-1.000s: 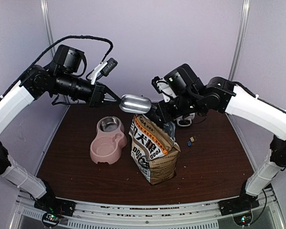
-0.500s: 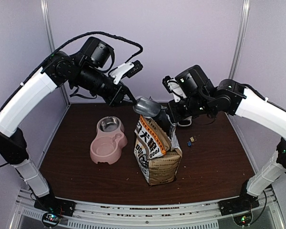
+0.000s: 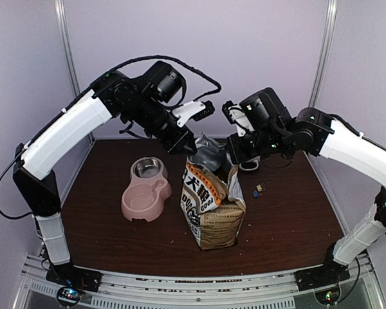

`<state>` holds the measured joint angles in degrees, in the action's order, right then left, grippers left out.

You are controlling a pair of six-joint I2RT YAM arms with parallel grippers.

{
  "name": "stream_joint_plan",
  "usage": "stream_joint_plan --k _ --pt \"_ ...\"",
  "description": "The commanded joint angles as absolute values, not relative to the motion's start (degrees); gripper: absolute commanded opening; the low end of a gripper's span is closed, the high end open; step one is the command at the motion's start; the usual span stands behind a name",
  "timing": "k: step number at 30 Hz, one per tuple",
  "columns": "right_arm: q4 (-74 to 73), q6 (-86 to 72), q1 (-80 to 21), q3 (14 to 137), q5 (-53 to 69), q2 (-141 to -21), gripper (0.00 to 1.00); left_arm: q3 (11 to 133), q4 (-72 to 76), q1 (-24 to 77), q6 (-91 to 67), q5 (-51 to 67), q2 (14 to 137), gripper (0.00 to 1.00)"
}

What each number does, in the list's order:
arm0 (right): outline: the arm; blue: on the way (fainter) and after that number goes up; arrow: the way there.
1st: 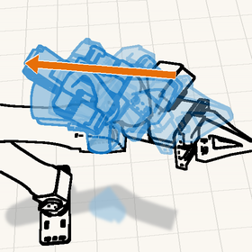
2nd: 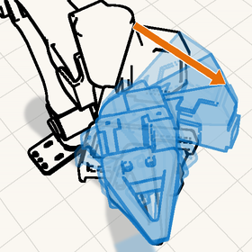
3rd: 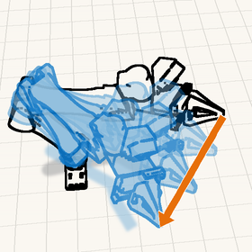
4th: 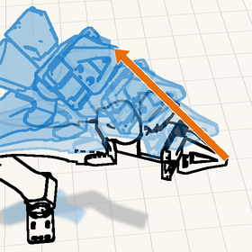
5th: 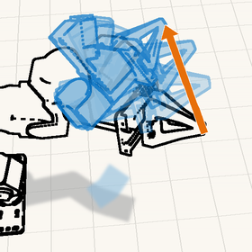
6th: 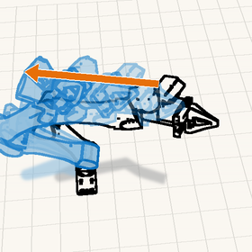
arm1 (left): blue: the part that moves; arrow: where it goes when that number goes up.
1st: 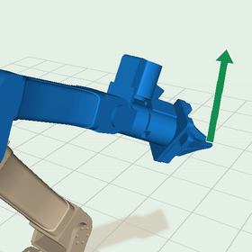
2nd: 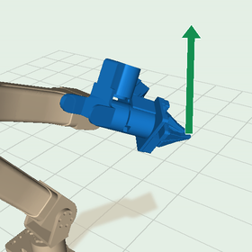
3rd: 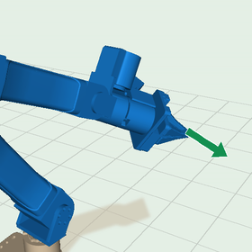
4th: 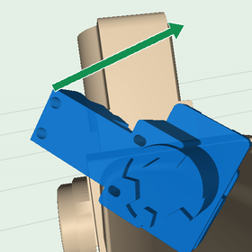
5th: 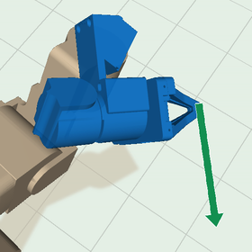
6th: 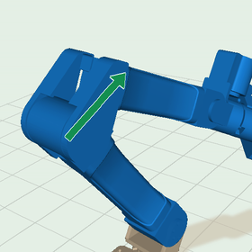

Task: Serve the pet food
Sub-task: Insert the spatula into the pet food bag.

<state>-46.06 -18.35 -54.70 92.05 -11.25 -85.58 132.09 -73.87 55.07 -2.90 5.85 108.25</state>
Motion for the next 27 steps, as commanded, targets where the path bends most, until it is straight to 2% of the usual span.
stream_joint_plan --k 1,15,18,21,27 --pt "-36.6 -19.86 -54.4 90.96 -9.84 -81.31 0.0 129.14 -79.3 55.73 -2.62 -3.09 110.29 0.0" --pt "-27.45 -23.66 -54.4 82.49 -6.15 -84.03 0.0 111.88 -71.3 56.14 -6.13 -10.95 112.84 0.0" --pt "-26.73 -23.82 -54.4 81.93 -6.02 -84.41 0.0 106.54 -68.06 56.16 -5.59 -3.37 112.1 0.0" --pt "-26.95 -23.46 -54.37 81.91 -6.5 -84.18 0.0 101.44 -63.61 56.16 -4.92 9.82 110.76 0.0" --pt "-28.19 -22.77 -53.06 81.71 -7.41 -83.27 0.0 96.27 -61.59 56.16 -2.4 28.47 108.67 0.0"
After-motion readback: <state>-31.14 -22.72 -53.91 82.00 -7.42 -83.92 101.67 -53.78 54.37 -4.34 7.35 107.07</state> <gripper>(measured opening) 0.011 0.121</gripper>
